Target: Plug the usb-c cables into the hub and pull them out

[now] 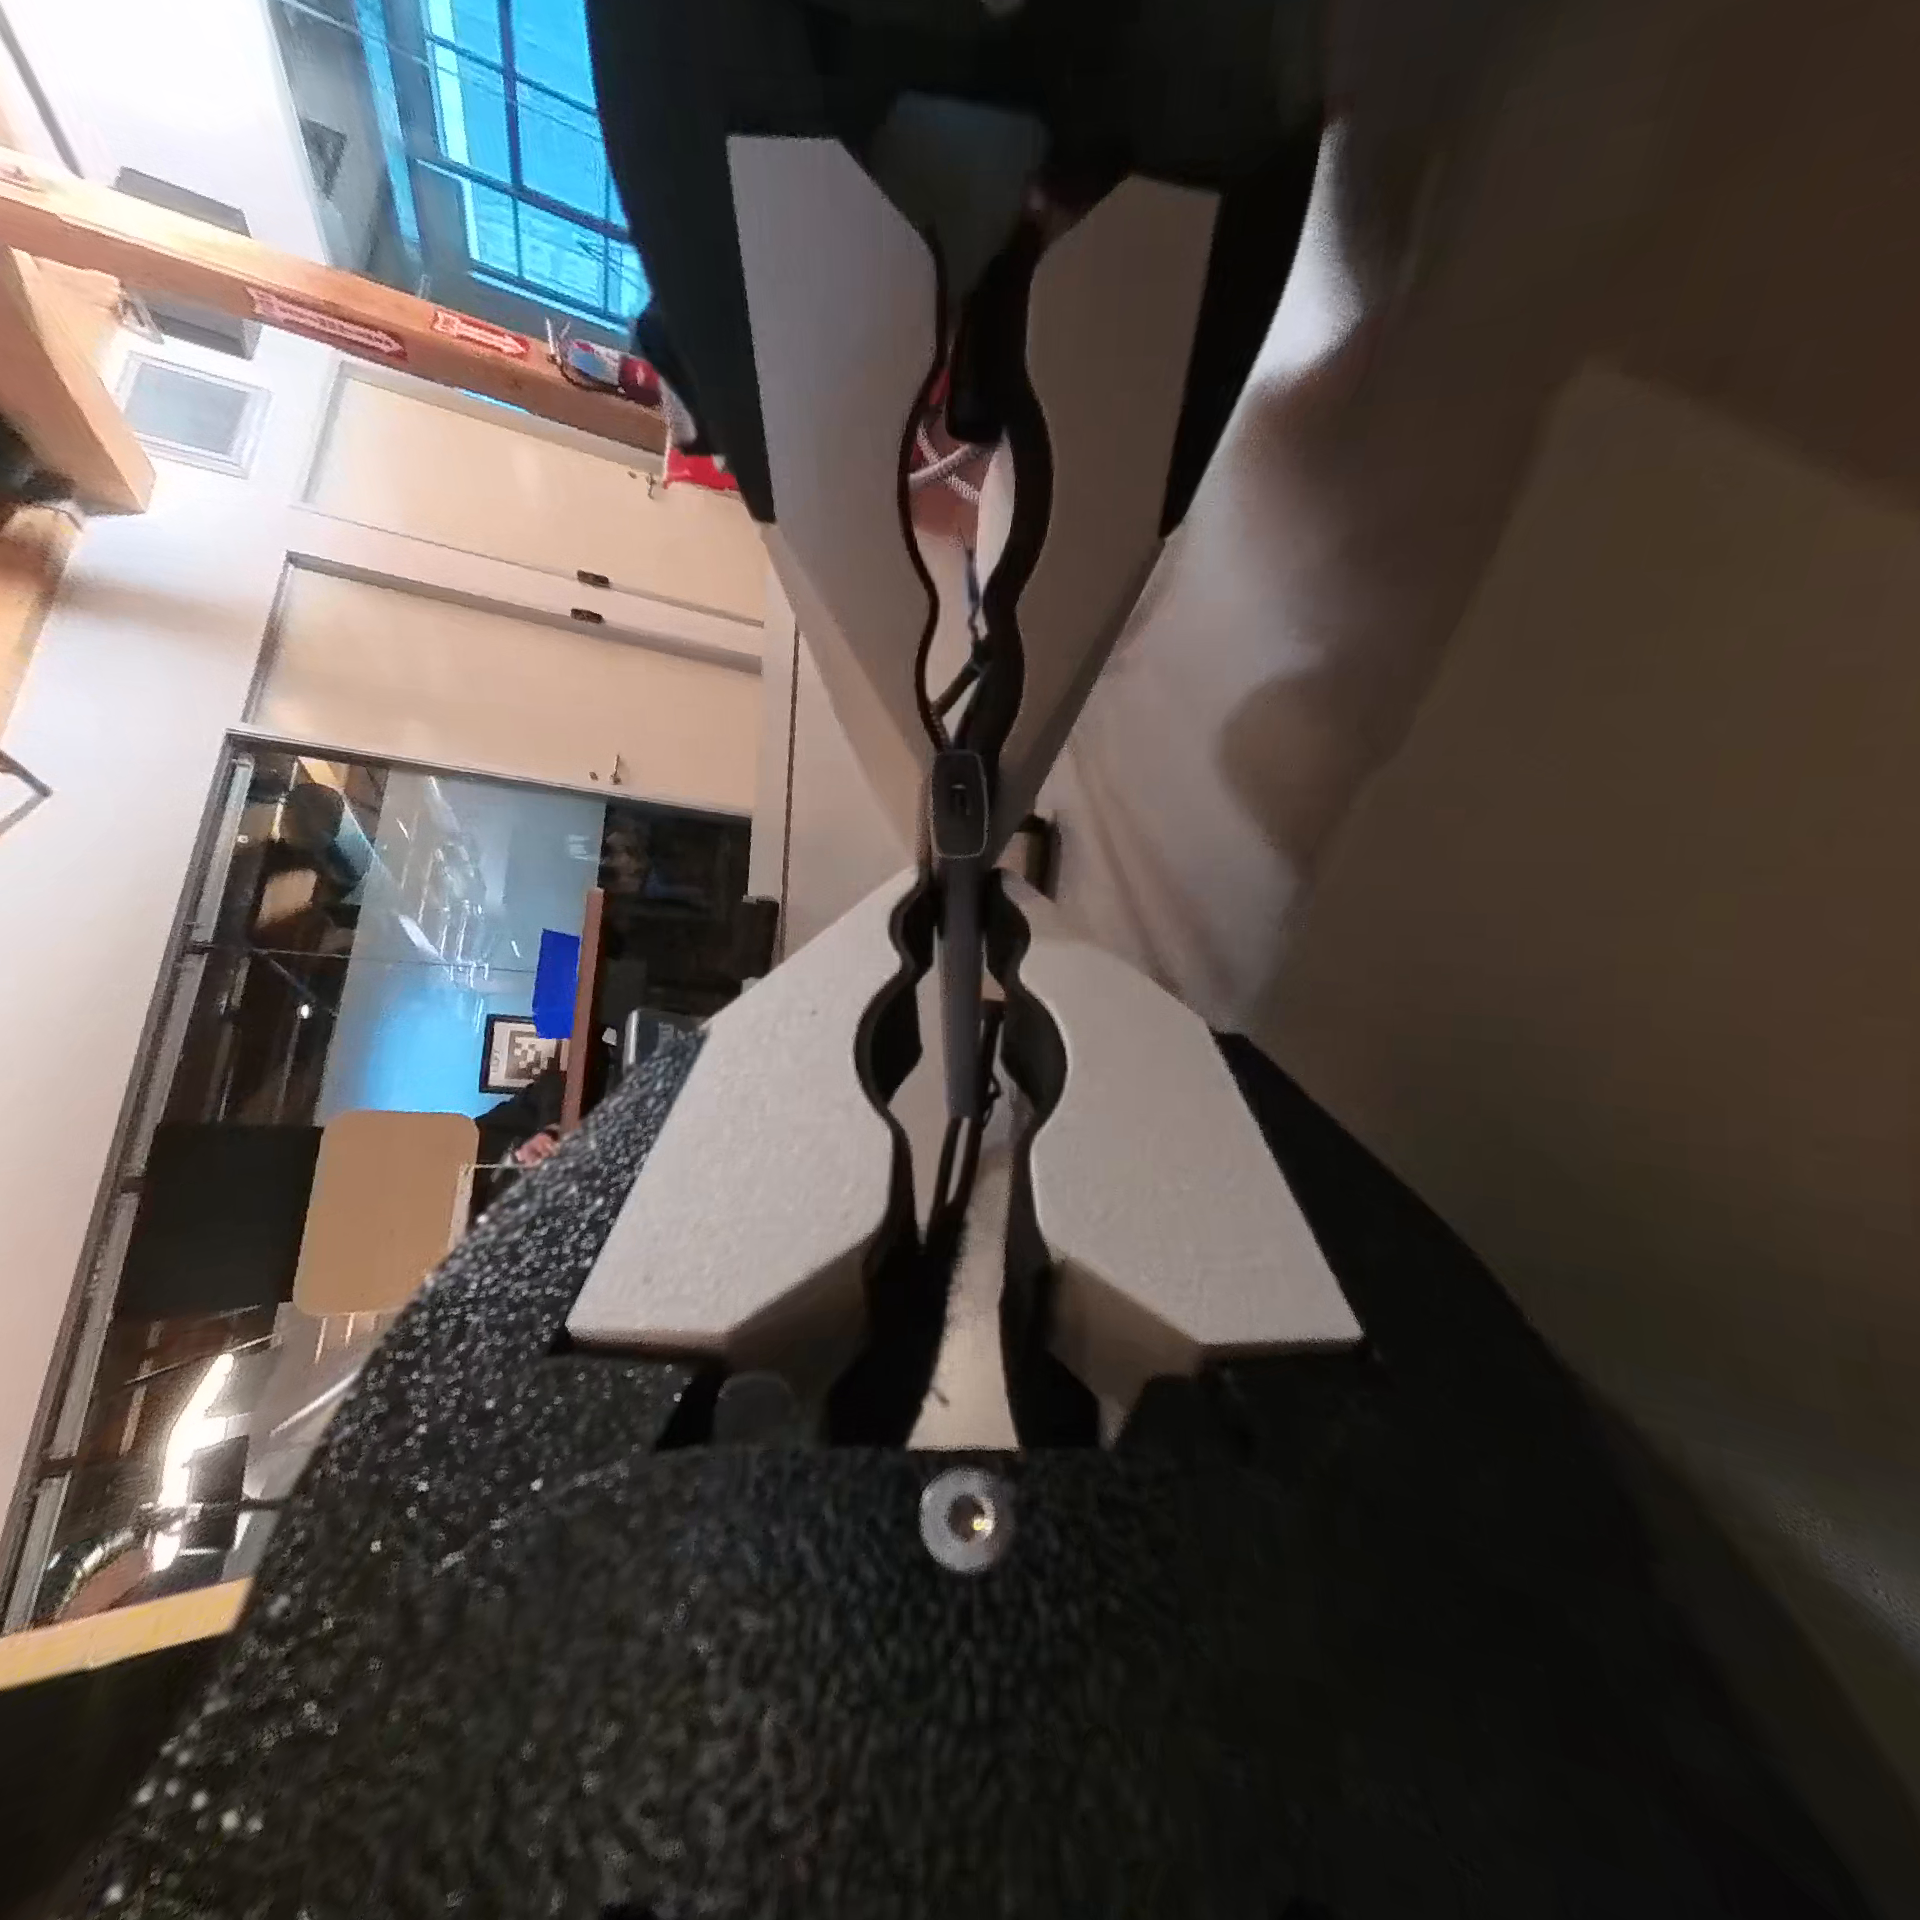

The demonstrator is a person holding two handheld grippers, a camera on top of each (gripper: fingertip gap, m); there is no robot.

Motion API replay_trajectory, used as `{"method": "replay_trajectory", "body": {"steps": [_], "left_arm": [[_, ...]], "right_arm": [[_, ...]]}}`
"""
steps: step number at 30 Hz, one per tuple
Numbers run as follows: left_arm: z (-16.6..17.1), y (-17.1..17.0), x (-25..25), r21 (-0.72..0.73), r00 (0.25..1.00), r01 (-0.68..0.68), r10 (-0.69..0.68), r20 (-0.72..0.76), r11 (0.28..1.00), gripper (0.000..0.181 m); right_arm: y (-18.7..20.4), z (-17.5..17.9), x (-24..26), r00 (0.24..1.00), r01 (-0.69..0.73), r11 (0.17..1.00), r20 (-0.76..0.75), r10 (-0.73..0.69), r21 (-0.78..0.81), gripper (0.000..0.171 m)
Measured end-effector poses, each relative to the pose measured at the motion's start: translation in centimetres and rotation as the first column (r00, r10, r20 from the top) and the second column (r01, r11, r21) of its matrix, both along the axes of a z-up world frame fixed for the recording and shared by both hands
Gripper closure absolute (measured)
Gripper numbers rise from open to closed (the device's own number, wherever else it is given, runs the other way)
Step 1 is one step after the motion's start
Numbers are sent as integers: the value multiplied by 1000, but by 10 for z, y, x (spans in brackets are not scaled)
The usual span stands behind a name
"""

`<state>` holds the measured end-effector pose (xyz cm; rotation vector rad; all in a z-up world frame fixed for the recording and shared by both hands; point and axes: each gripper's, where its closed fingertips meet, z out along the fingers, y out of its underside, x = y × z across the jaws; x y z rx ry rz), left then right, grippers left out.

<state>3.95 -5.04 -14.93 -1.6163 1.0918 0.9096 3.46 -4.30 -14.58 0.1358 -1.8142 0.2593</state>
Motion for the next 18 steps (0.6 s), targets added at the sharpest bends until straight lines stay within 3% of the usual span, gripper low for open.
{"method": "replay_trajectory", "body": {"steps": [4,11,13,15,18], "left_arm": [[3,-4,6,10,998,0,0,66,1000,174],[8,-9,14,76,999,11,-15,51,997,174],[12,-16,-2,88,996,-51,44,73,995,174],[23,-33,-35,122,964,-156,124,236,980,175],[30,-30,-33,156,951,-150,98,295,976,175]], "right_arm": [[-4,4,6,999,-45,997,-6,45,-56,166],[-10,10,14,997,-54,999,-57,54,1,166],[30,11,9,990,119,990,-79,-113,73,167],[60,20,20,987,134,990,-78,-137,-41,167],[44,29,22,990,90,989,-98,-101,-118,167]]}}
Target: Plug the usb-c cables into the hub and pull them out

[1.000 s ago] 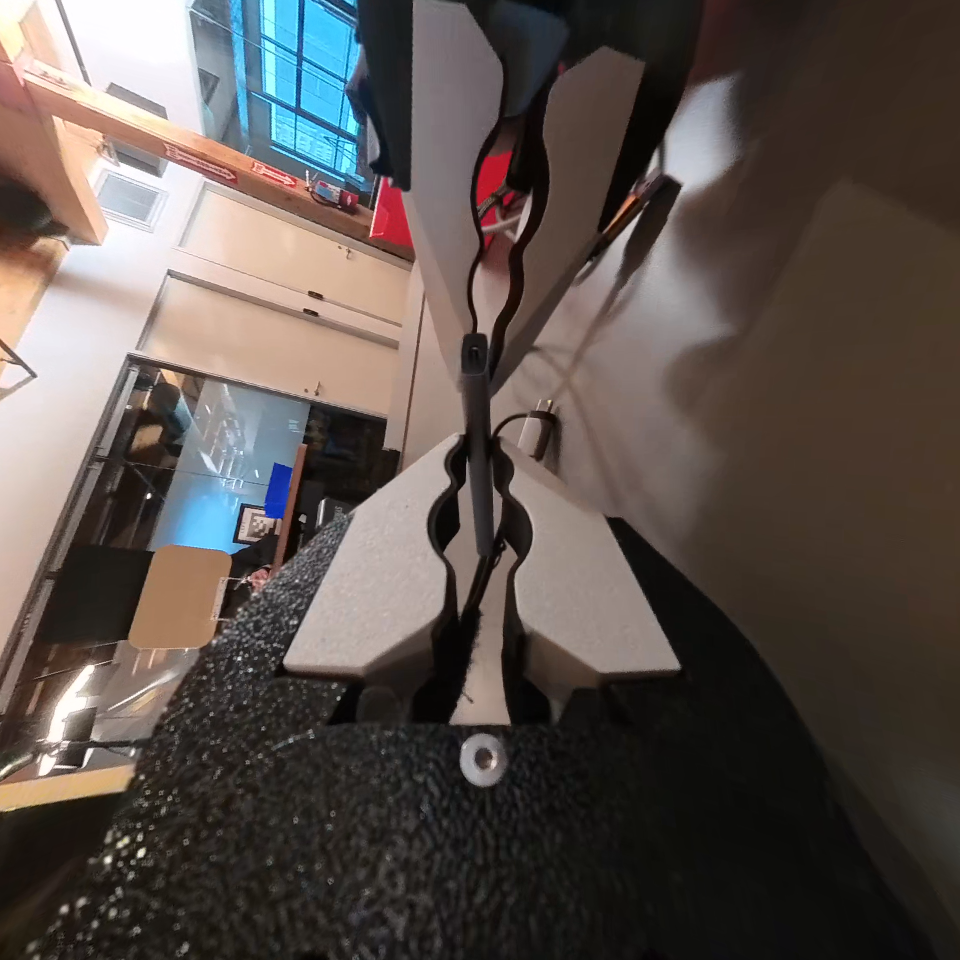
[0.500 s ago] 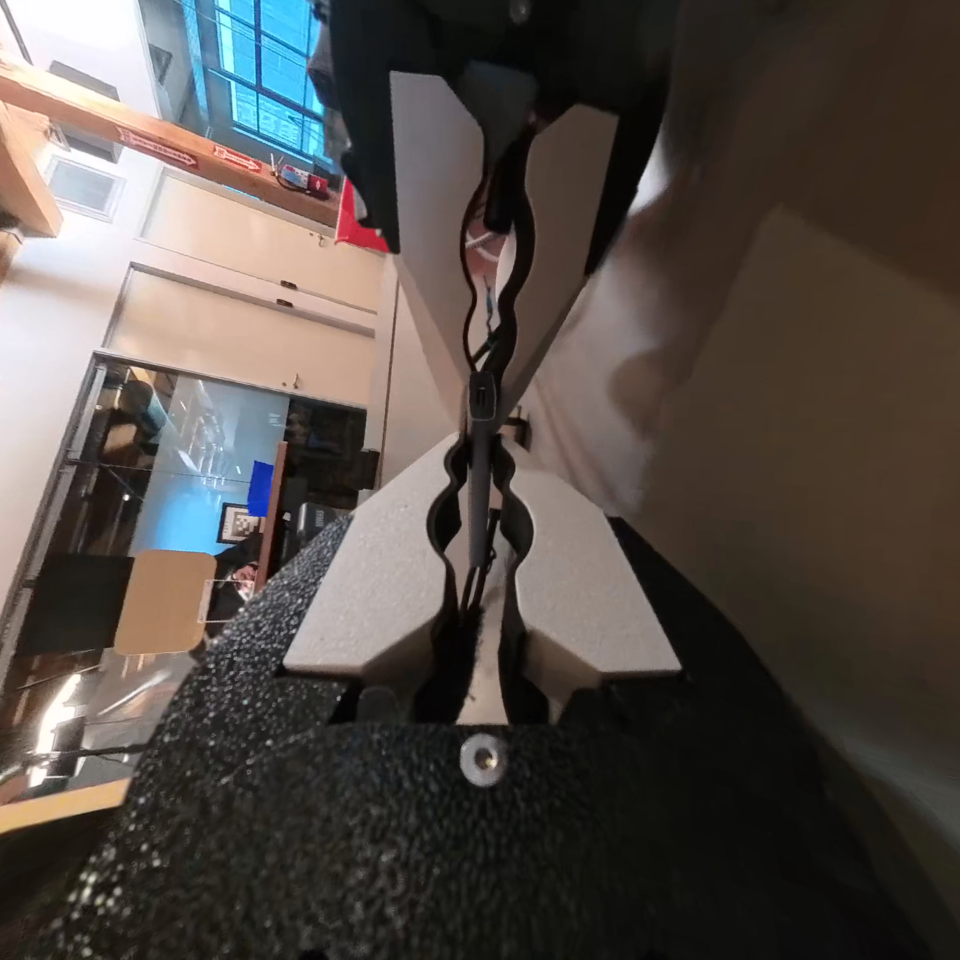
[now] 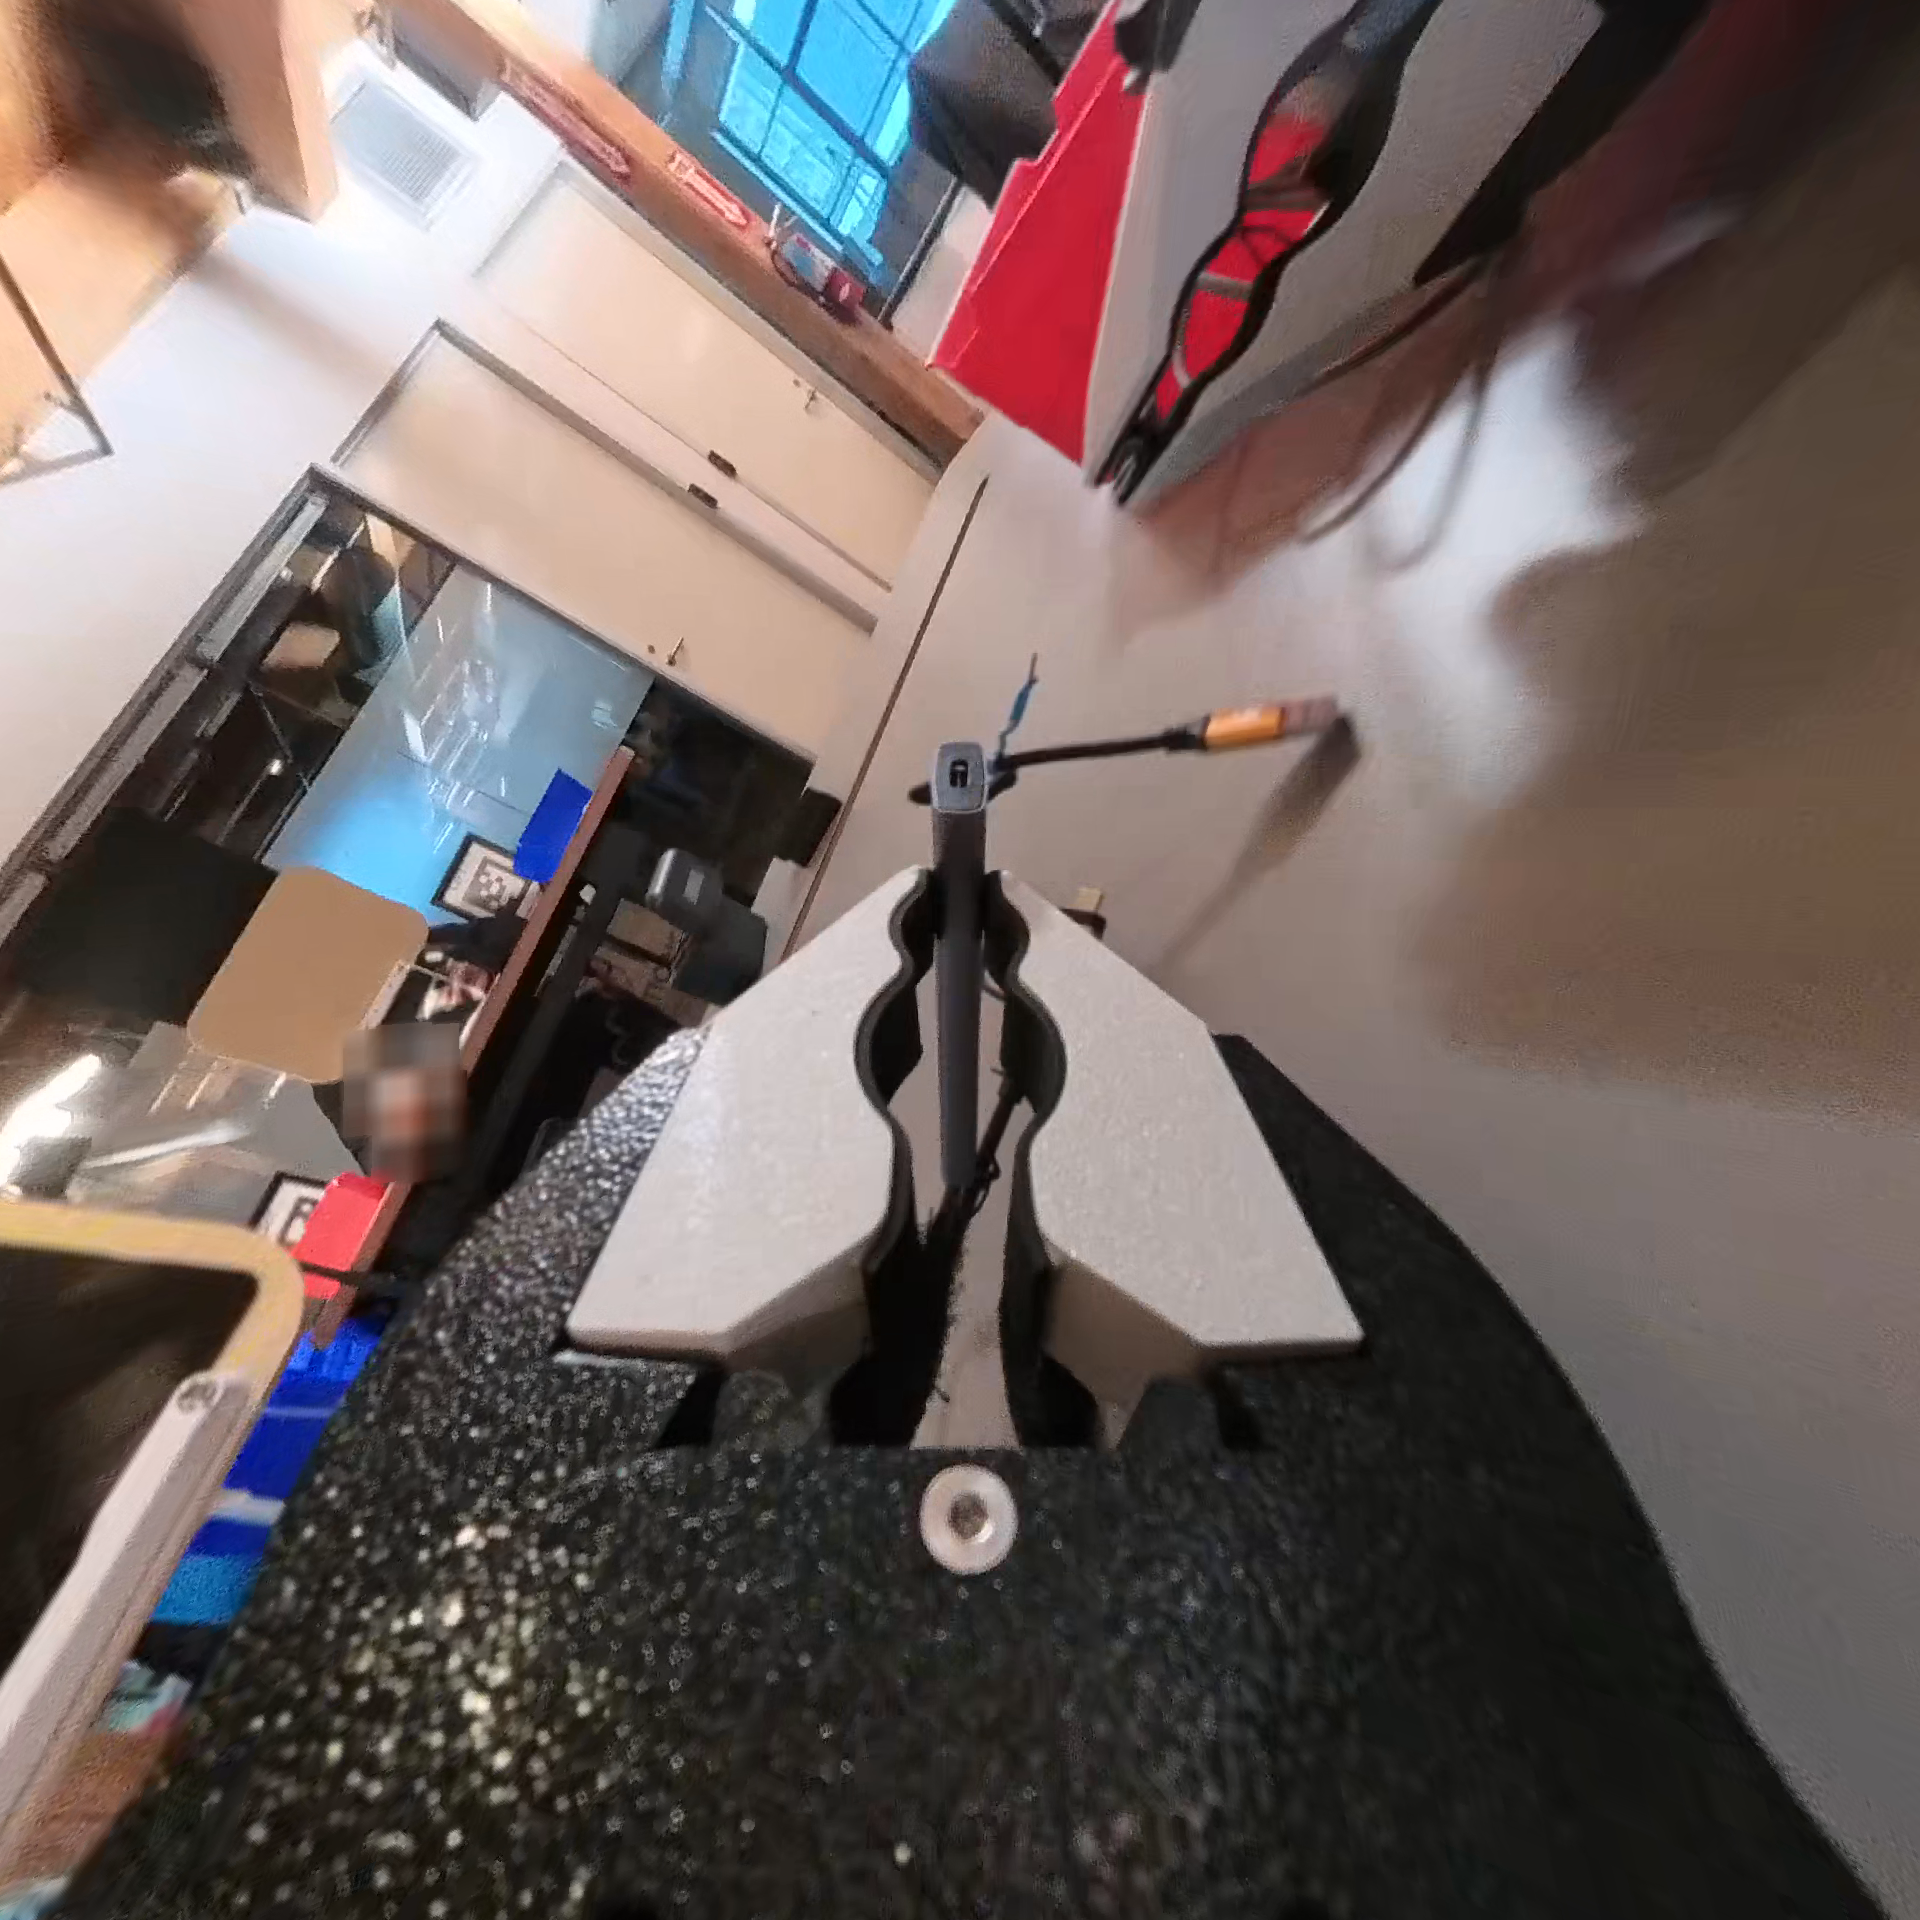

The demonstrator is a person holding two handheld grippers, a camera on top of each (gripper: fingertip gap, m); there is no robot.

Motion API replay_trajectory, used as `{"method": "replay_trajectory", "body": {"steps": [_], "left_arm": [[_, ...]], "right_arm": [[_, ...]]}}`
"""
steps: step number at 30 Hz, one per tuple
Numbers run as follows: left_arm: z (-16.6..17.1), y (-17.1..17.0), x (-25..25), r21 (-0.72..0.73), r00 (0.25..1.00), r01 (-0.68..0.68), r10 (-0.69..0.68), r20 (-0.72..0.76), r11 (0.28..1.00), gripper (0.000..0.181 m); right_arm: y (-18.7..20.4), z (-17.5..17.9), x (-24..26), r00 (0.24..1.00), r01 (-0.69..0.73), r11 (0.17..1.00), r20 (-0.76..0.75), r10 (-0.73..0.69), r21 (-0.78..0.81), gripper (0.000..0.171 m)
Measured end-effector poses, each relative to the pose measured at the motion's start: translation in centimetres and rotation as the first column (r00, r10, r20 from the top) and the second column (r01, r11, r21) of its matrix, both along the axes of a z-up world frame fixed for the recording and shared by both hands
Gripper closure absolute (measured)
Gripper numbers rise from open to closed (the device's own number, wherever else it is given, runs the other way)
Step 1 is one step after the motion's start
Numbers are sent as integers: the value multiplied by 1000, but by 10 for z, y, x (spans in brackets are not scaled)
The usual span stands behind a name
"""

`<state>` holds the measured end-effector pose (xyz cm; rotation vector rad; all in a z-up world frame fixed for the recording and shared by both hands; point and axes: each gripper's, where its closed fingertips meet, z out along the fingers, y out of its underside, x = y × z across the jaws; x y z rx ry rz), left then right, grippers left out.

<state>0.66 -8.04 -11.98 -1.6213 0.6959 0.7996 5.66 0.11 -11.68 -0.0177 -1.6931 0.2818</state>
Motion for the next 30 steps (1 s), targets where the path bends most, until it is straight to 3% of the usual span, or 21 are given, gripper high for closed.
{"method": "replay_trajectory", "body": {"steps": [3,7,12,18,24,27,30], "left_arm": [[-6,6,4,-21,998,19,-20,-64,1000,175],[-6,4,-11,-11,999,-26,26,-24,1000,175],[-6,5,-9,-24,1000,-12,11,-20,1000,174],[-7,11,0,-62,998,31,-34,-51,998,174],[0,16,1,-41,999,7,-9,-41,999,174],[1,19,-1,-48,999,-17,15,-46,999,174],[3,21,-5,-56,998,-37,34,-44,998,174]], "right_arm": [[-13,33,2,997,-45,983,-67,33,-177,167],[6,124,23,988,2,922,-142,-62,-388,167],[60,244,62,968,14,865,-211,-138,-501,168],[113,334,101,947,59,825,-231,-225,-562,168],[172,349,126,908,161,790,-225,-354,-592,168],[194,322,131,919,170,748,-172,-356,-641,167],[213,273,133,932,209,685,-70,-356,-698,168]]}}
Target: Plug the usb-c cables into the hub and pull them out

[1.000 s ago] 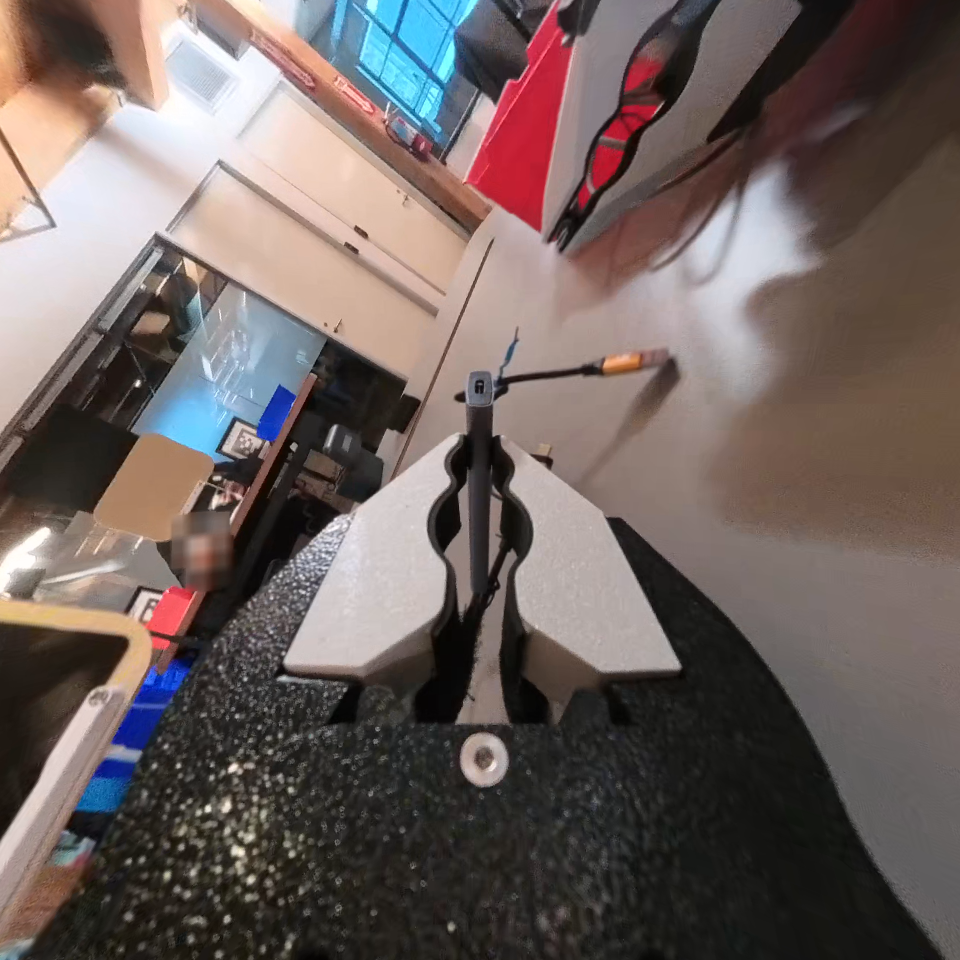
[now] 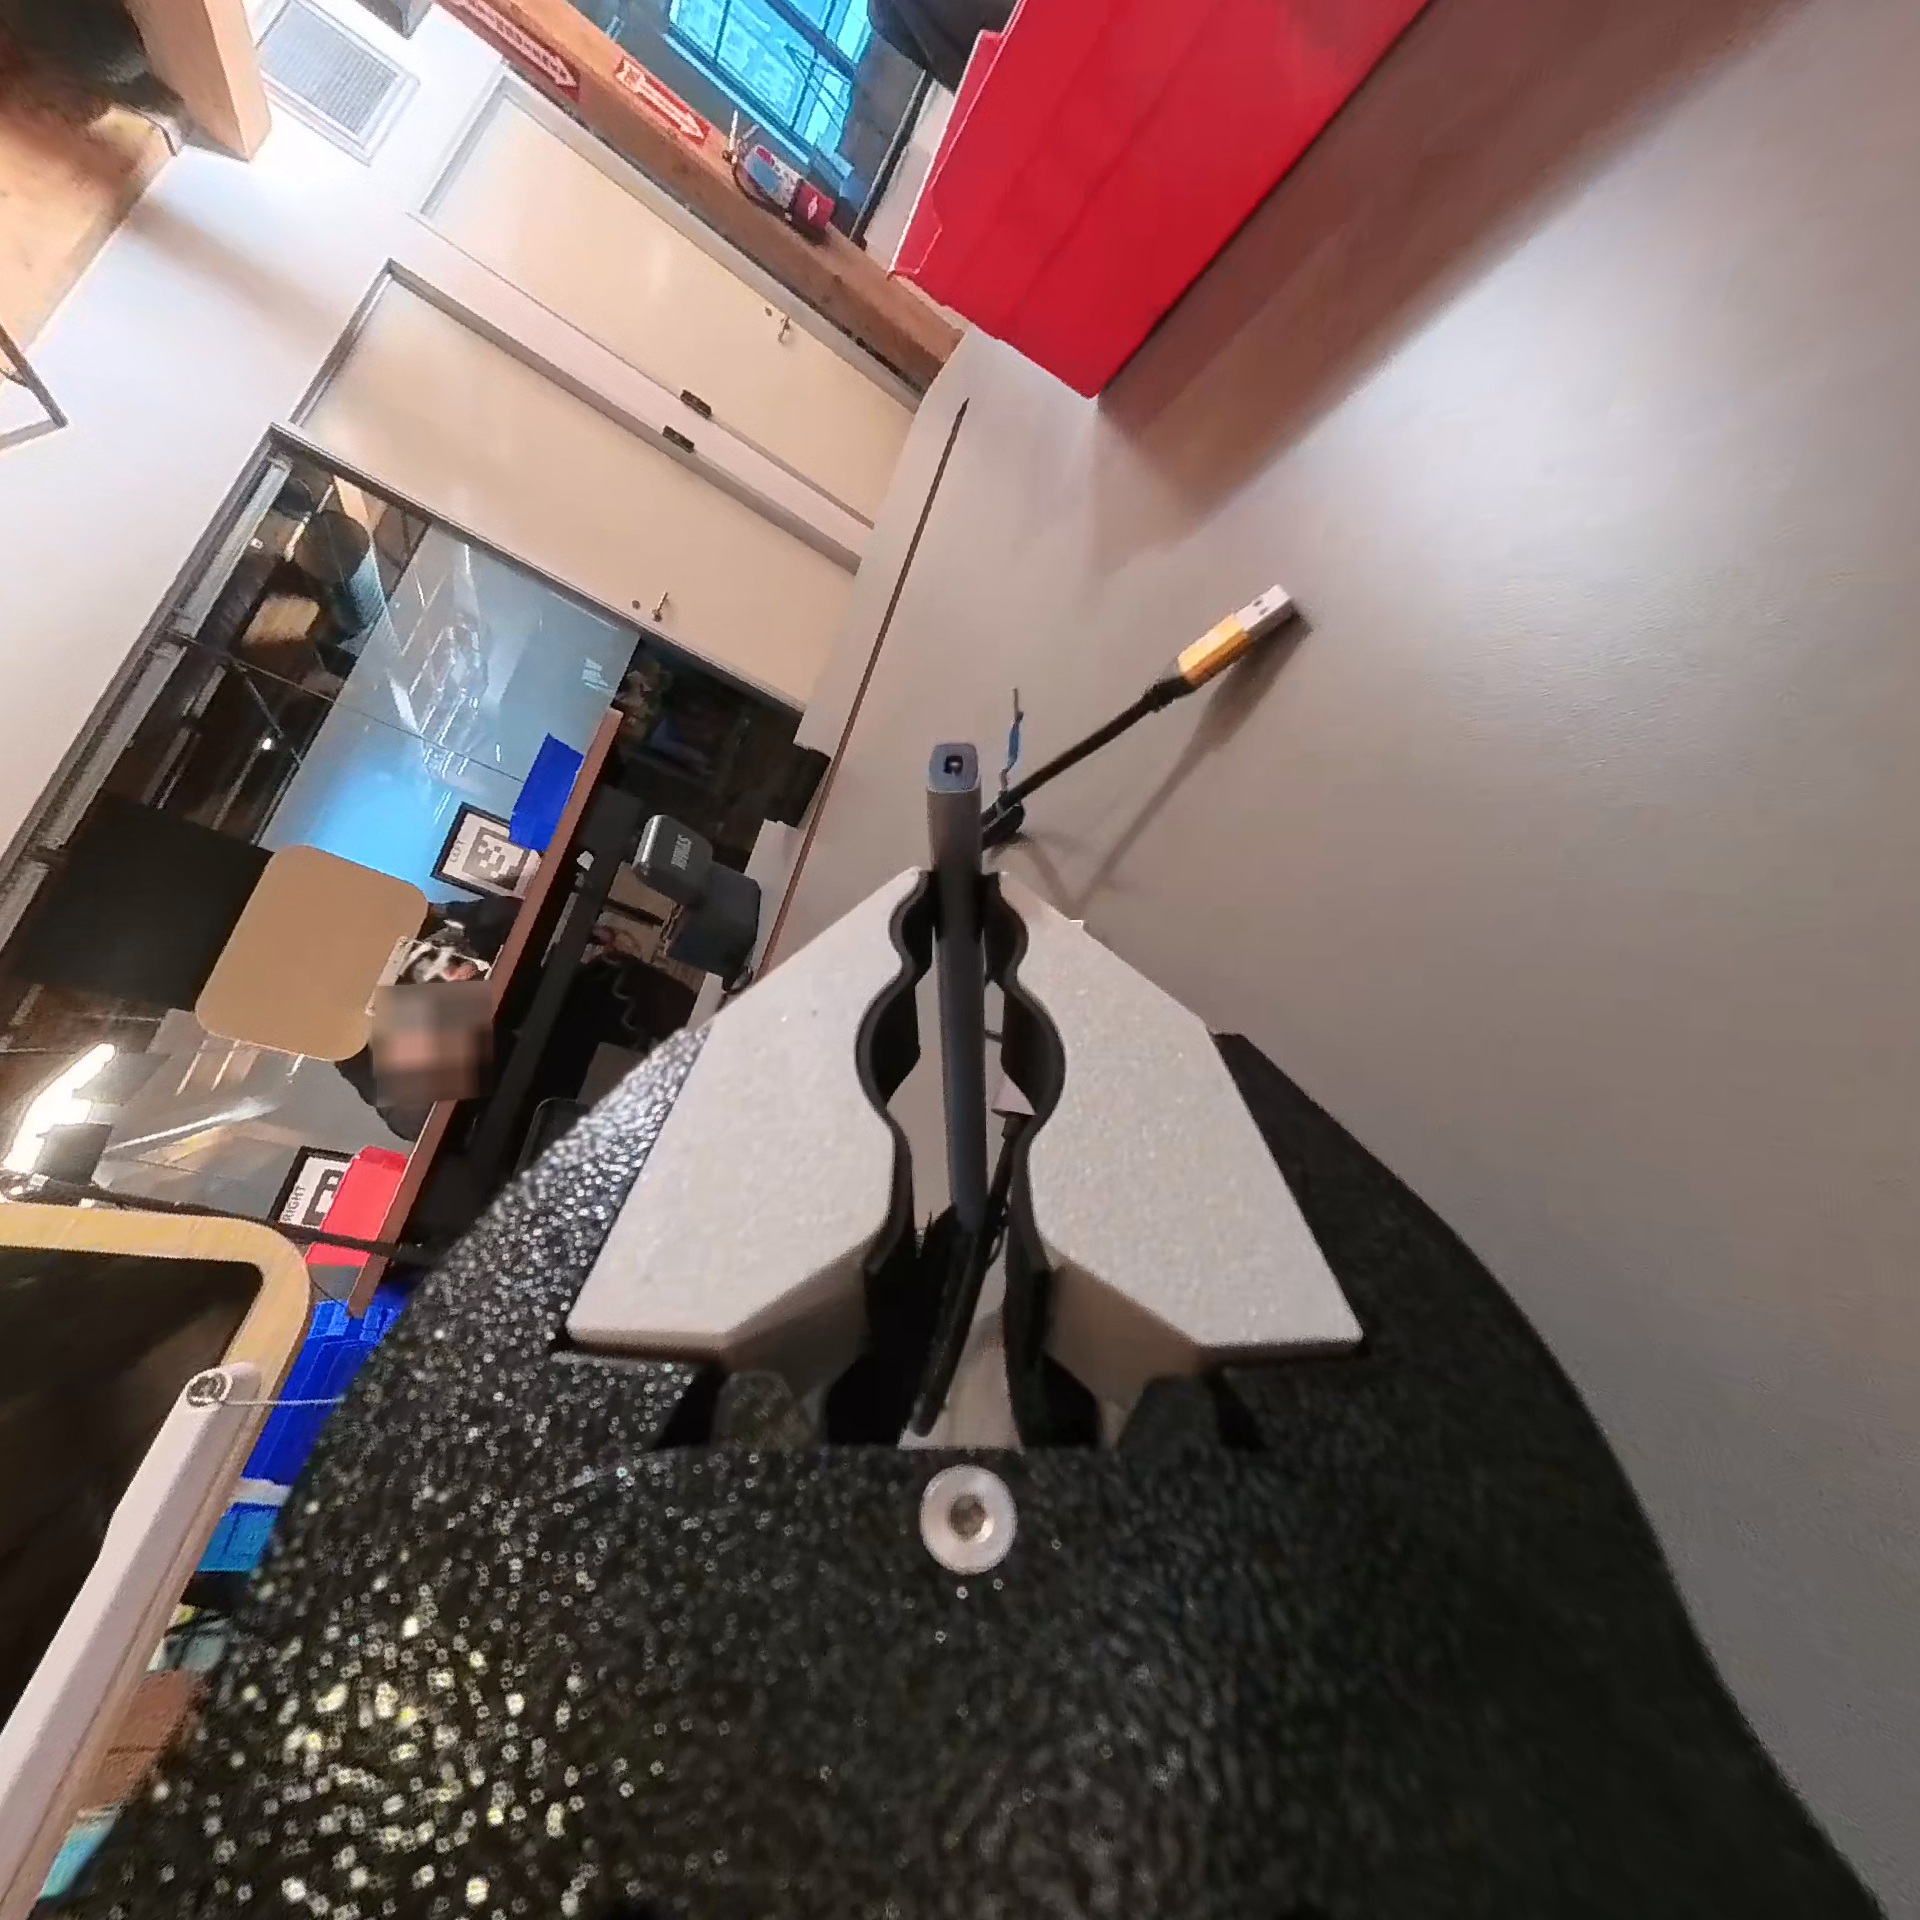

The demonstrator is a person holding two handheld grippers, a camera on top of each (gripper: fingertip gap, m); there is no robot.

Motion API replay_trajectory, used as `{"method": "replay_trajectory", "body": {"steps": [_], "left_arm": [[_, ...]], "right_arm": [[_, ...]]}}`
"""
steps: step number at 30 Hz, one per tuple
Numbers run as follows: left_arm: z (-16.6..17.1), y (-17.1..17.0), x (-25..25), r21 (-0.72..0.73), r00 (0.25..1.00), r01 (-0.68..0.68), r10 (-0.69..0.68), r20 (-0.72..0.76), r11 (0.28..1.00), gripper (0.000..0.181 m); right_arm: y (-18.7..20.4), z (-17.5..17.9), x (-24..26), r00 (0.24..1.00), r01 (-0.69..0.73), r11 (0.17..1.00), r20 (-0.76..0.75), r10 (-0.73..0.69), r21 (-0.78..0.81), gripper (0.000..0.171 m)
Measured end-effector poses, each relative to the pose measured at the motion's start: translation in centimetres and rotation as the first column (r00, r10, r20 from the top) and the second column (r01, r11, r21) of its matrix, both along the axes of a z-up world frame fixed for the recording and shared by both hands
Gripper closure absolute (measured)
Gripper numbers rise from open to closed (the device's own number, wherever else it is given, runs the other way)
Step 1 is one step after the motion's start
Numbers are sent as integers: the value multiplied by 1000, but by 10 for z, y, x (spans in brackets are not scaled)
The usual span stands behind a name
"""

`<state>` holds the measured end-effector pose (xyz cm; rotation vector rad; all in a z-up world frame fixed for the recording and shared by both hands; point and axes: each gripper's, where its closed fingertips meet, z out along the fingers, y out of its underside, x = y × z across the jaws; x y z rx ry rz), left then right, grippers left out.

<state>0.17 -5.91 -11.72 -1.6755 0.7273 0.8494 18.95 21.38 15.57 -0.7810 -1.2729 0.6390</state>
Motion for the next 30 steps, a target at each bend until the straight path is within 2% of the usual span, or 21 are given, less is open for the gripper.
{"method": "replay_trajectory", "body": {"steps": [3,5,7,9,11,12,13,15,17,19,20,22,24,26,30], "left_arm": [[1,0,0,0,1000,1,-1,7,1000,174],[-1,1,1,-4,1000,5,-5,3,1000,174],[-3,1,3,-8,1000,8,-8,-3,1000,174],[-4,2,4,-7,1000,12,-12,-6,1000,174],[-5,2,6,-10,1000,19,-19,-5,1000,174],[-6,1,7,-11,1000,24,-25,-6,1000,174],[-8,1,10,-13,999,31,-31,-9,999,174],[-12,0,12,-22,999,38,-38,-16,999,174],[-16,-1,13,-32,999,41,-42,-22,999,174],[-20,-2,16,-35,998,51,-52,-21,998,174],[-21,-1,18,-35,998,57,-58,-21,998,174],[-25,0,24,-41,996,83,-84,-13,996,175],[-26,0,33,-44,991,131,-131,-2,990,175],[-25,-1,41,-40,985,173,-172,18,984,175],[-24,-2,47,-41,977,209,-208,43,977,174]], "right_arm": [[13,-65,-1,987,7,1000,158,-4,-19,167],[18,-113,2,946,8,998,324,11,-58,167],[20,-165,12,835,39,991,549,39,-129,167],[21,-213,33,649,110,980,759,55,-164,166],[36,-241,48,497,206,976,867,-46,-67,164],[41,-248,51,451,231,973,888,-86,-23,154],[44,-249,51,425,248,969,898,-115,7,136],[47,-234,44,441,286,956,875,-198,73,110],[43,-204,29,515,284,944,804,-296,166,105],[22,-169,6,632,253,939,695,-344,234,104],[0,-155,-9,698,216,948,642,-318,234,104],[-69,-146,-47,814,22,984,568,-120,177,110],[-146,-162,-80,835,-237,962,535,130,135,117],[-203,-196,-109,796,-419,897,533,287,143,117],[-259,-279,-147,711,-601,764,595,375,236,125]]}}
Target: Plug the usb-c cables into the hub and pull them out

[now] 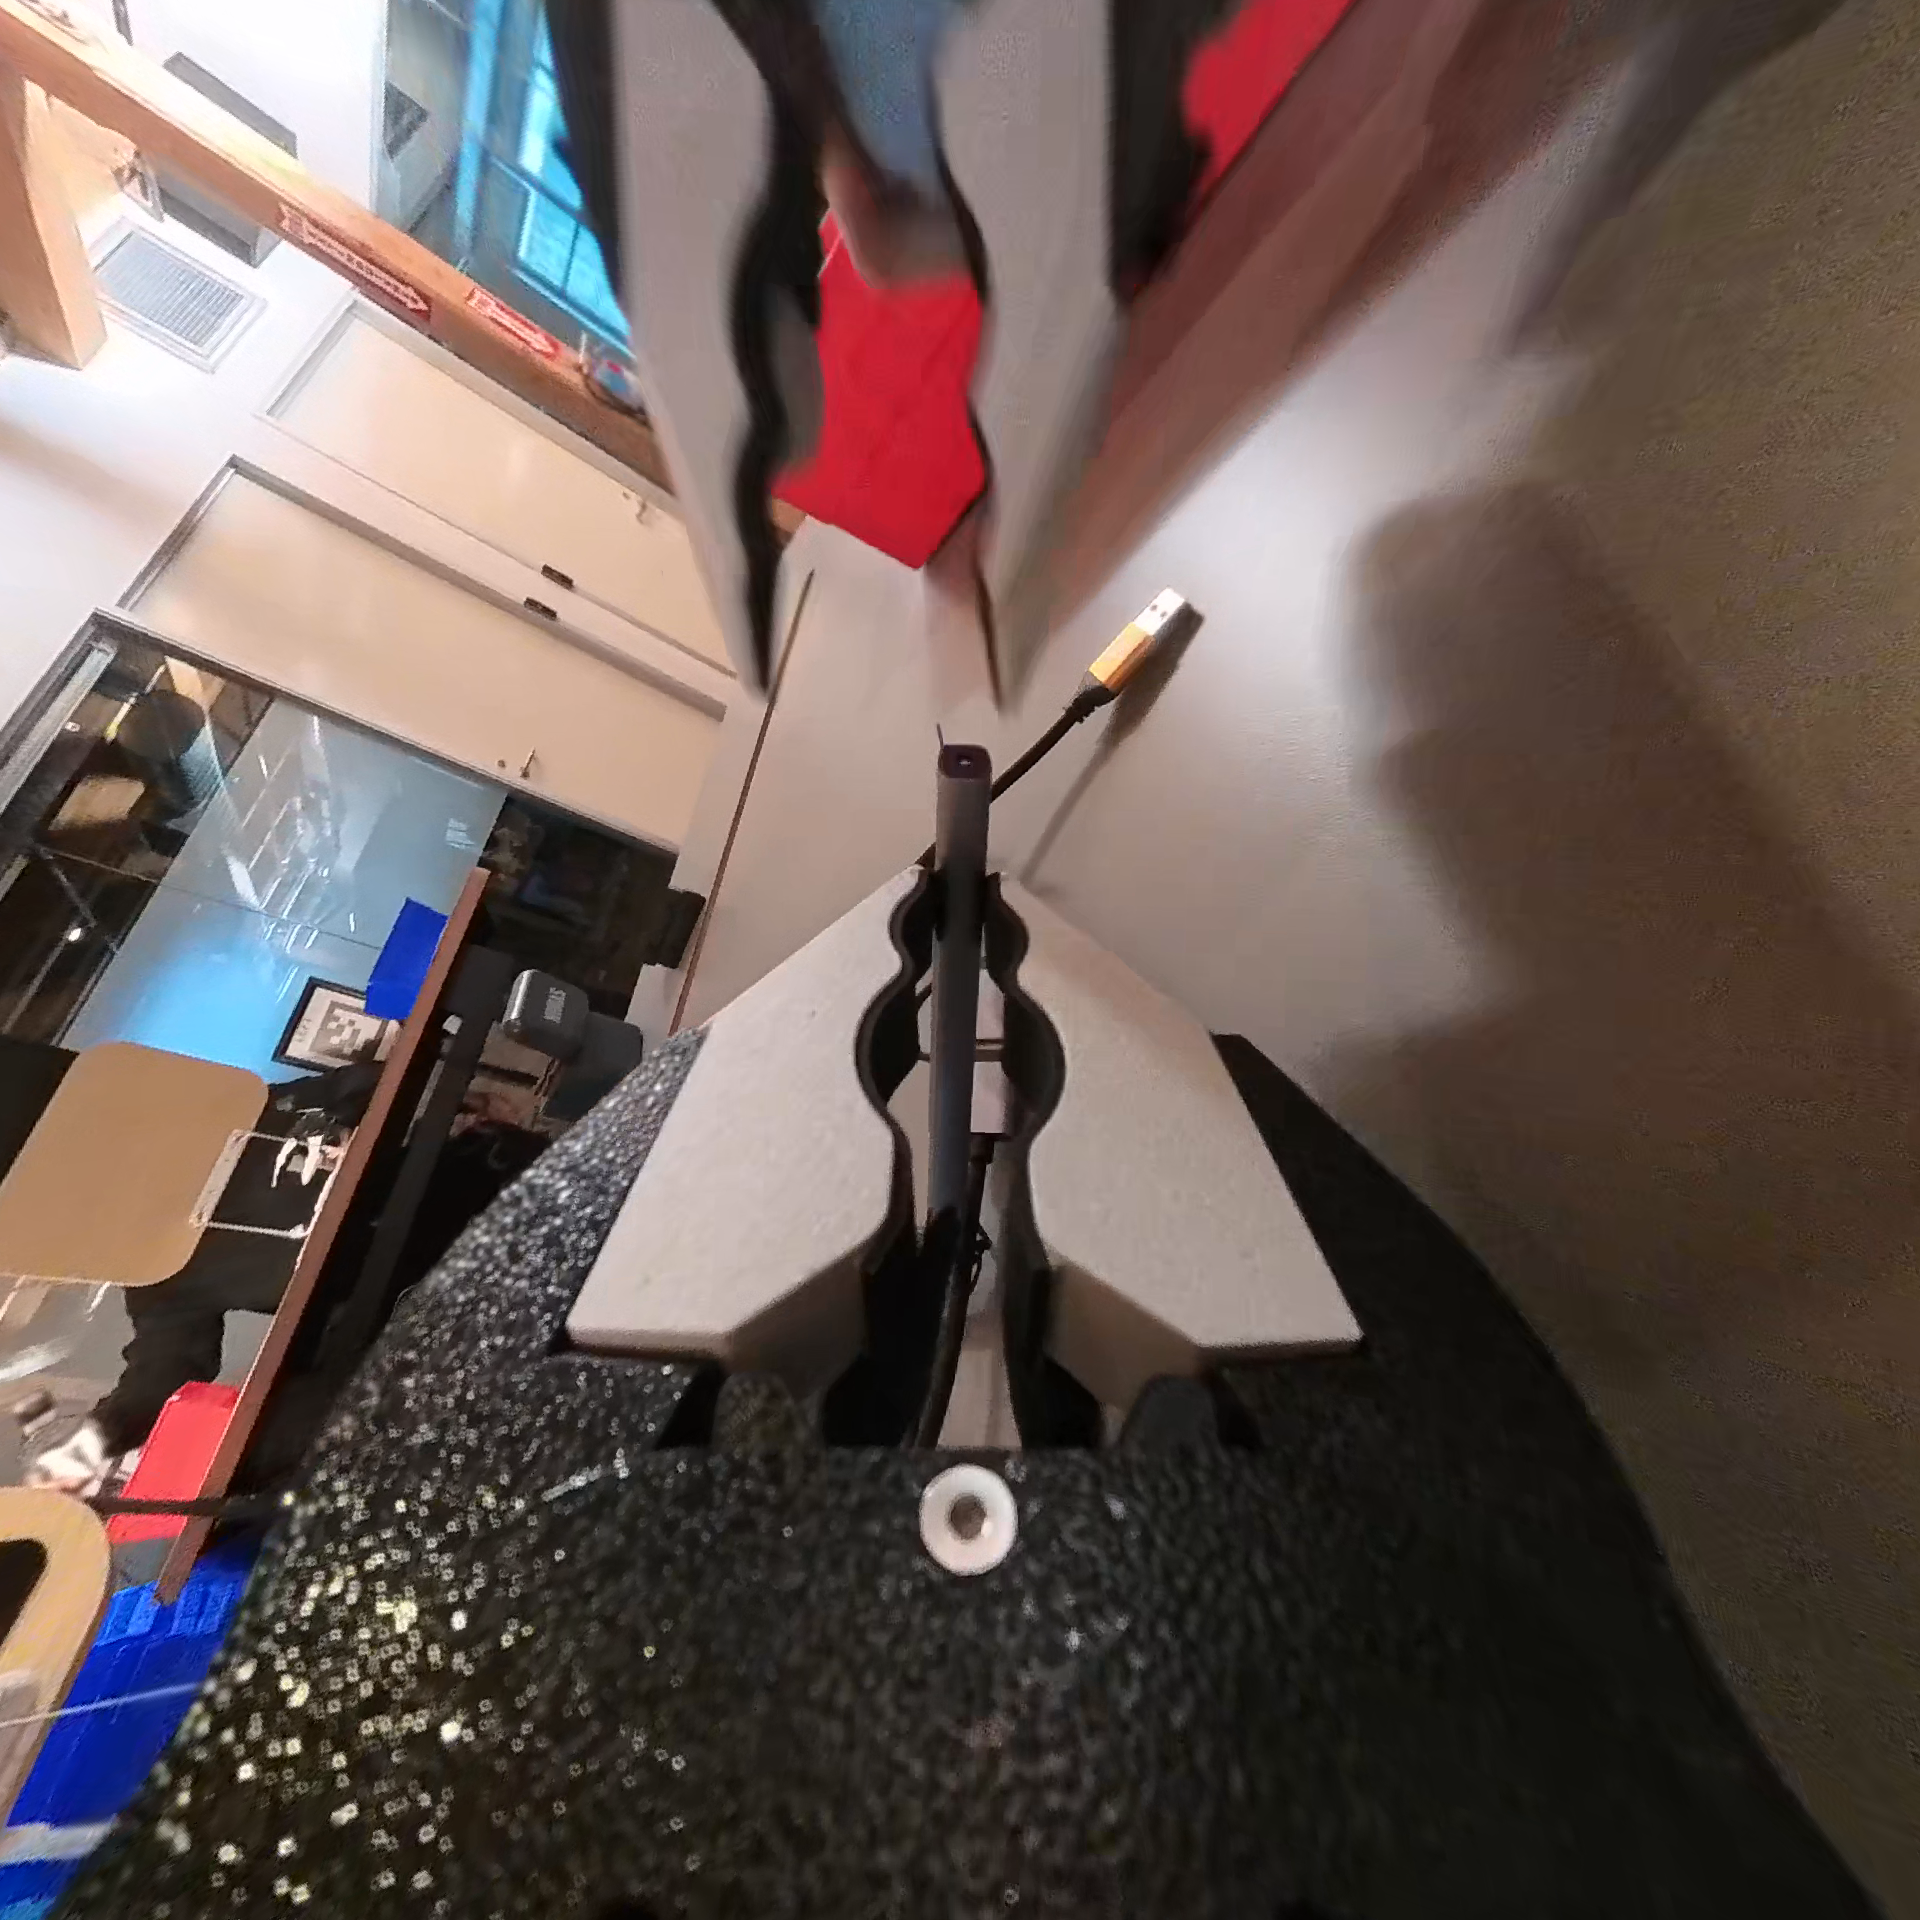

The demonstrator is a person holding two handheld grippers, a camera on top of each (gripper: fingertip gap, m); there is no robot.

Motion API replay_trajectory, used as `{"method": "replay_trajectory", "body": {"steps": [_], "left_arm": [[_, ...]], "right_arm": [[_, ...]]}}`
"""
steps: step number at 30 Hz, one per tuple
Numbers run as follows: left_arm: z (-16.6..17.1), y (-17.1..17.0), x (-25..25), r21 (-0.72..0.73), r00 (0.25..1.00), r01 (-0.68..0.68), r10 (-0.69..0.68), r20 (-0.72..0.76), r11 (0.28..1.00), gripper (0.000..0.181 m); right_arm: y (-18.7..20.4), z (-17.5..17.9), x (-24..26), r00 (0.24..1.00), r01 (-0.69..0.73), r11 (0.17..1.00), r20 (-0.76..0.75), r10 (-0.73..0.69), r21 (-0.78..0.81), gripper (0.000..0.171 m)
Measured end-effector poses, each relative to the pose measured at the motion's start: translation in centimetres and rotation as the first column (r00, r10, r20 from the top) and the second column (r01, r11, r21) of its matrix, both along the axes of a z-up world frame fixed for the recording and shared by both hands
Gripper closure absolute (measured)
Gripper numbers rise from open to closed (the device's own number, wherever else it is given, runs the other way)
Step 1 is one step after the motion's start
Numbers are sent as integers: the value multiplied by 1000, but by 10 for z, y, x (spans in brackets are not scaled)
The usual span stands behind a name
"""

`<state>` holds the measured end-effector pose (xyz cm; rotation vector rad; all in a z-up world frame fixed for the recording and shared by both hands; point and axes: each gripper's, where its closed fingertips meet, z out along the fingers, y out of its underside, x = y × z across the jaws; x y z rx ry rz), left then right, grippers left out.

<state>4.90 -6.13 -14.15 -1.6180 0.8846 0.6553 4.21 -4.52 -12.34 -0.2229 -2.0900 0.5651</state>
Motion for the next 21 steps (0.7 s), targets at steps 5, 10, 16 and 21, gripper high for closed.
{"method": "replay_trajectory", "body": {"steps": [5,10,16,21], "left_arm": [[3,-4,11,4,998,61,-61,14,998,174],[9,-3,5,26,999,-12,13,-44,1000,161],[-7,0,-7,-78,961,-154,131,-244,985,174],[13,-2,1,6,973,-107,106,-206,994,174]], "right_arm": [[-24,-28,-26,983,-80,987,-154,102,142,147],[-25,-28,-26,980,-92,988,-167,112,122,166],[-24,-24,-18,962,-103,974,-228,149,201,166],[-24,-8,-15,942,-111,975,-293,164,191,165]]}}
